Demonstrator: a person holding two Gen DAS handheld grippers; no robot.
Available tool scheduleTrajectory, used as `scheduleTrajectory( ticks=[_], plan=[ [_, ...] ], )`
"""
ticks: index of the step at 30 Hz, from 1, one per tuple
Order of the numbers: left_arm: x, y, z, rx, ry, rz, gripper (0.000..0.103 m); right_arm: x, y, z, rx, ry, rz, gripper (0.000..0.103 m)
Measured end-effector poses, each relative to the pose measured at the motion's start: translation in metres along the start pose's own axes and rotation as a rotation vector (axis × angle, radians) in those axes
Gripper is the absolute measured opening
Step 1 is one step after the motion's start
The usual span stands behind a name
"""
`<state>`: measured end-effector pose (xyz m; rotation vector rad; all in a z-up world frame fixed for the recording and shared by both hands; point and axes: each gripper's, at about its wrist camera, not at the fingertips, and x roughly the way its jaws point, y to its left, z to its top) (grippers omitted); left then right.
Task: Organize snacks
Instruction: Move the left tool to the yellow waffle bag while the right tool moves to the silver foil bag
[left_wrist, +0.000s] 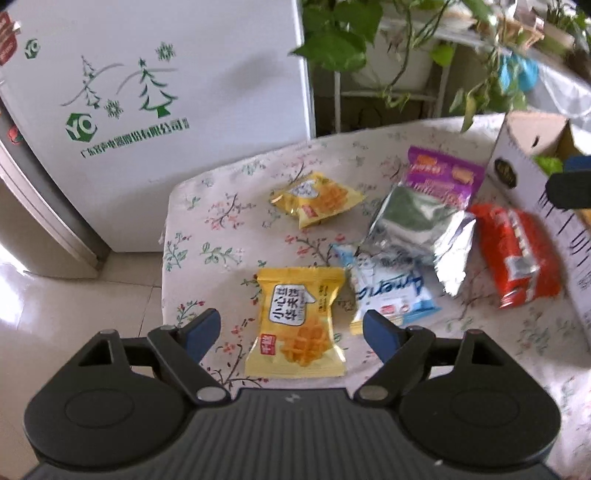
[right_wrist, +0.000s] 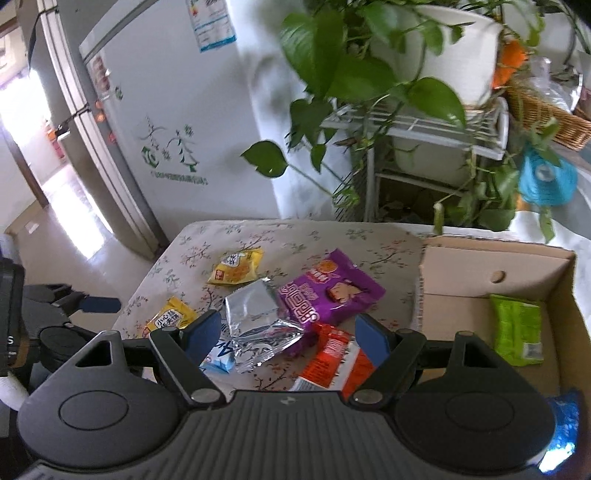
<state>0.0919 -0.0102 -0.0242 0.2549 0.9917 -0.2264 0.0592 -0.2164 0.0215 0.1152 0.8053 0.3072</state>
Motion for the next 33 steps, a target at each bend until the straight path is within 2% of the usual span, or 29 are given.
scheduleTrajectory(
  ticks=[4,7,13,18,25,33],
  plan=[
    [0.015,0.005,0.000,-0.008,0.035,-0.023,0.082,0.015,0.005,0.002,-0.013,0.011,-0.001,0.085],
    [0.024,0.005,-0.002,0.013,0.042,-0.027,0.082,0.027,0.007,0.003,-0.015,0.024,0.001,0.085],
    [0.037,0.009,-0.001,-0.012,0.059,-0.055,0.082,0.052,0.018,0.005,-0.059,0.042,-0.007,0.085],
    [0.045,0.016,0.000,-0.049,0.057,-0.081,0.086,0.071,0.019,0.006,-0.061,0.059,-0.004,0.085],
    [0.052,0.026,-0.005,-0.073,0.052,-0.103,0.102,0.094,0.025,0.003,-0.107,0.092,-0.022,0.085],
    [0.052,0.025,-0.007,-0.057,0.054,-0.113,0.103,0.110,0.035,-0.002,-0.184,0.083,-0.055,0.087]
  ],
)
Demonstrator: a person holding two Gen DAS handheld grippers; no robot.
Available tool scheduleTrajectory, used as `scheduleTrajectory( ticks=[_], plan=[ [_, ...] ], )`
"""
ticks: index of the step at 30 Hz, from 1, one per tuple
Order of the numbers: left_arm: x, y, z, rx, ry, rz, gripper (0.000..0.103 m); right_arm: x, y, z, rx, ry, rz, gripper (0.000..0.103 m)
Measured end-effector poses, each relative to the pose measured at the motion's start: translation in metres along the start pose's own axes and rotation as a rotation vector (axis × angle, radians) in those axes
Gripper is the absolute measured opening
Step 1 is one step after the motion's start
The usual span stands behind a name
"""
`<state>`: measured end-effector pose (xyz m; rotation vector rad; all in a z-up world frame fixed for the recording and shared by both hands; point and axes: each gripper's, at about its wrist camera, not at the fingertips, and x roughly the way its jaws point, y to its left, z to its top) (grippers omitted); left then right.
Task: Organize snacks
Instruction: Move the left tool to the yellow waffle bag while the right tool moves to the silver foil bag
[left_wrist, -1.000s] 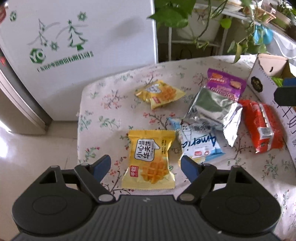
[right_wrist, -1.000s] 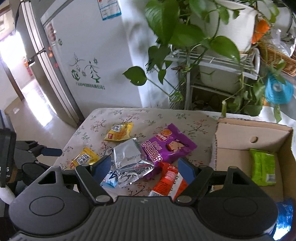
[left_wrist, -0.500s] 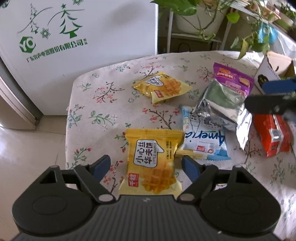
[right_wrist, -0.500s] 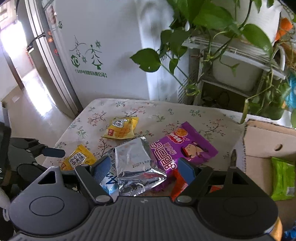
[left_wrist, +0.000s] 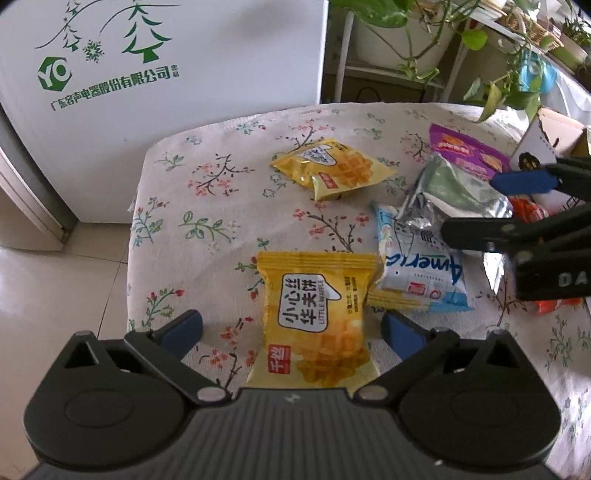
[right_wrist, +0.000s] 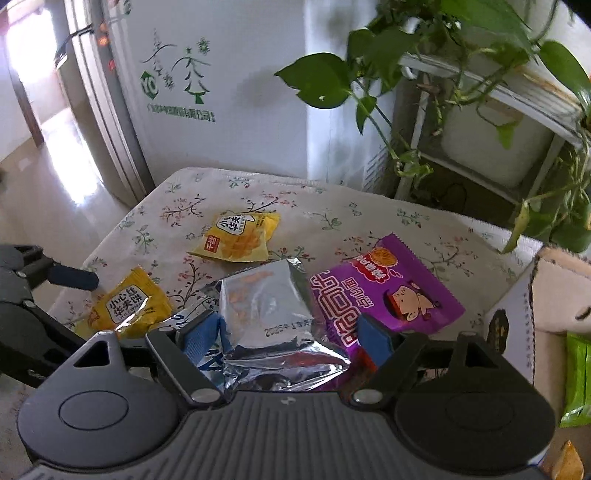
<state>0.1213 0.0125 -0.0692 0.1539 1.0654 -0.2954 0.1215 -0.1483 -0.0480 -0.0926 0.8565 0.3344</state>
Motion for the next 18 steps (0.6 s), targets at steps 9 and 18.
scheduleTrajectory(
  ticks=[9,18],
  plan=[
    [-0.002,-0.003,-0.002,0.050,0.000,-0.021,0.103,0.003,0.011,-0.003,-0.074,-0.007,-0.030,0.074],
    [-0.007,-0.008,0.000,0.071,-0.029,-0.054,0.081,-0.004,0.011,-0.004,-0.034,-0.003,0.006,0.064]
  ],
)
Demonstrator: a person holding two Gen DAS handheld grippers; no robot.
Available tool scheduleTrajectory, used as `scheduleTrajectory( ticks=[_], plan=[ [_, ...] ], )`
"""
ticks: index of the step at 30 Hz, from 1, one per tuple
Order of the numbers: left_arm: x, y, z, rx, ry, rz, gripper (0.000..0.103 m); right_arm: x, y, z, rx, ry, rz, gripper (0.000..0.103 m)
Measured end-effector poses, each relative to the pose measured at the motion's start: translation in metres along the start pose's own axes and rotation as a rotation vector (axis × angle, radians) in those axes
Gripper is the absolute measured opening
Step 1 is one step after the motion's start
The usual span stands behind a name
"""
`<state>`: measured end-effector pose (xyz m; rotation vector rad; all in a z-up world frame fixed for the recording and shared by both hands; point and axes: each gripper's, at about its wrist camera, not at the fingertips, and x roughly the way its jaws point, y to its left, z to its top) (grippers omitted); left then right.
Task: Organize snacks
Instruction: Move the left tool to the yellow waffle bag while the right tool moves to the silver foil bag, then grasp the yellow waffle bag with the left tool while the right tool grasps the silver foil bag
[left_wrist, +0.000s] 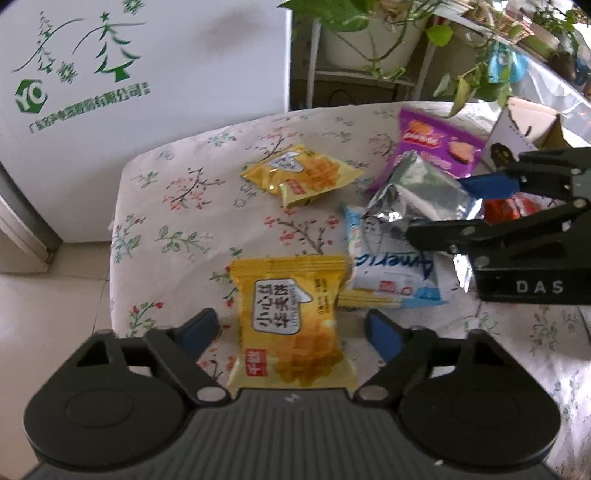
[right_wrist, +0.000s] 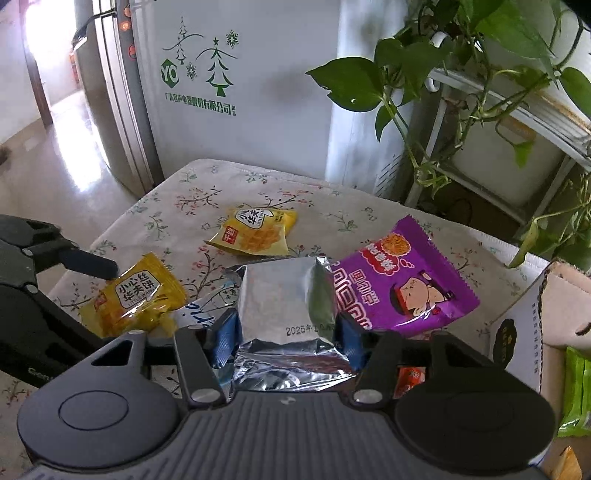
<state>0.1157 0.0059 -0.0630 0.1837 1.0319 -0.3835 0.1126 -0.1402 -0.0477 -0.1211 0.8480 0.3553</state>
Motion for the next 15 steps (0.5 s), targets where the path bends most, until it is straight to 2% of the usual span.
scheduleTrajectory(
  ticks=[3,5,7,15],
  plan=[
    [-0.0025,-0.0031,0.0008,0.011,-0.009,-0.004,0.072,-0.0015,-0.0032,-0.0008,0.027,0.003,0.003,0.064],
    [-0.0040,-0.0036,0.0018,0.015,-0.011,-0.014,0.058,-0.0027,-0.0037,-0.0012,0.029,0.002,-0.003,0.064],
    [-0.0054,-0.0032,0.0026,0.002,-0.007,-0.033,0.053,-0.0043,-0.0044,-0.0016,0.037,0.001,-0.005,0.064],
    [-0.0089,0.0024,0.0002,-0.030,-0.001,-0.028,0.049,-0.0098,-0.0065,0.0000,0.062,-0.002,-0.004,0.064]
  ],
)
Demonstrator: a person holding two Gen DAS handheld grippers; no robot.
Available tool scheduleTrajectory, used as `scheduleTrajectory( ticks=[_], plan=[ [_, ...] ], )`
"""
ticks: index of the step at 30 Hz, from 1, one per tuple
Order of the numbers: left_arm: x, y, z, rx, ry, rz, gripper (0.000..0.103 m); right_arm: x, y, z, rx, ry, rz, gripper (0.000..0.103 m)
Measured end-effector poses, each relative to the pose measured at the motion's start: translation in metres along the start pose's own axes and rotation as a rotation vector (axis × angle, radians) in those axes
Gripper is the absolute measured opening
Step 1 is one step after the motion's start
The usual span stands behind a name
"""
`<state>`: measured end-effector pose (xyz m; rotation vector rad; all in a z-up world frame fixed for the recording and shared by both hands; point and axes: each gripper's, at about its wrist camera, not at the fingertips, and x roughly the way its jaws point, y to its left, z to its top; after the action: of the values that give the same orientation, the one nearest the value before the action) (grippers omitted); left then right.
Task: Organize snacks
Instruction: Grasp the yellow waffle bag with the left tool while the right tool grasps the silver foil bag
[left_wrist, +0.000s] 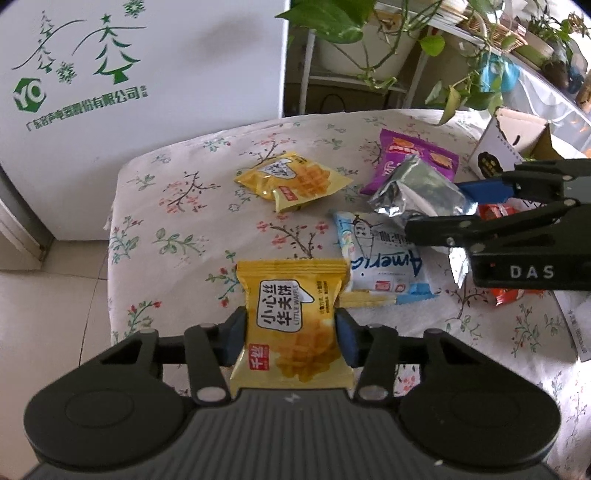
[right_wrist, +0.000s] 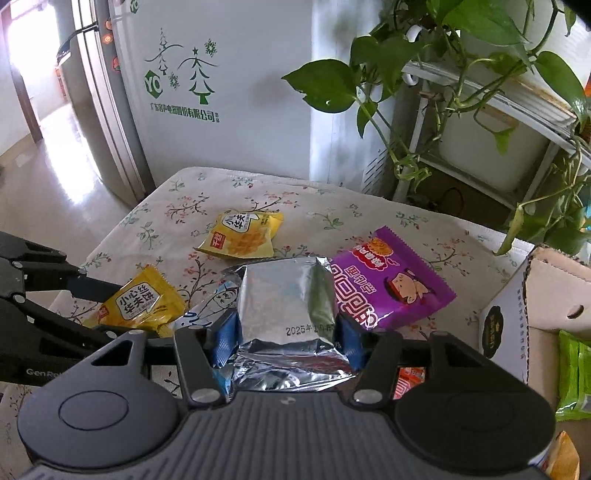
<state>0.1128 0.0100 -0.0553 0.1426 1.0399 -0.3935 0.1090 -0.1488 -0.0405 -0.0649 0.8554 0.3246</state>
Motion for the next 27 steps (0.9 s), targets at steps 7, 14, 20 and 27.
scheduleTrajectory(
  ticks=[7,14,20,27],
  plan=[
    [-0.011,0.006,0.000,-0.037,-0.016,0.016,0.049,-0.009,0.004,0.001,0.005,-0.014,0.015,0.064],
    [-0.022,0.005,-0.001,-0.060,-0.038,0.002,0.049,-0.020,0.005,0.000,0.020,-0.026,0.012,0.064],
    [-0.032,0.002,-0.001,-0.068,-0.056,0.006,0.049,-0.036,0.006,0.001,0.028,-0.048,0.011,0.064],
    [-0.048,-0.001,0.001,-0.092,-0.113,0.010,0.049,-0.053,0.003,0.000,0.047,-0.070,0.008,0.064]
  ],
)
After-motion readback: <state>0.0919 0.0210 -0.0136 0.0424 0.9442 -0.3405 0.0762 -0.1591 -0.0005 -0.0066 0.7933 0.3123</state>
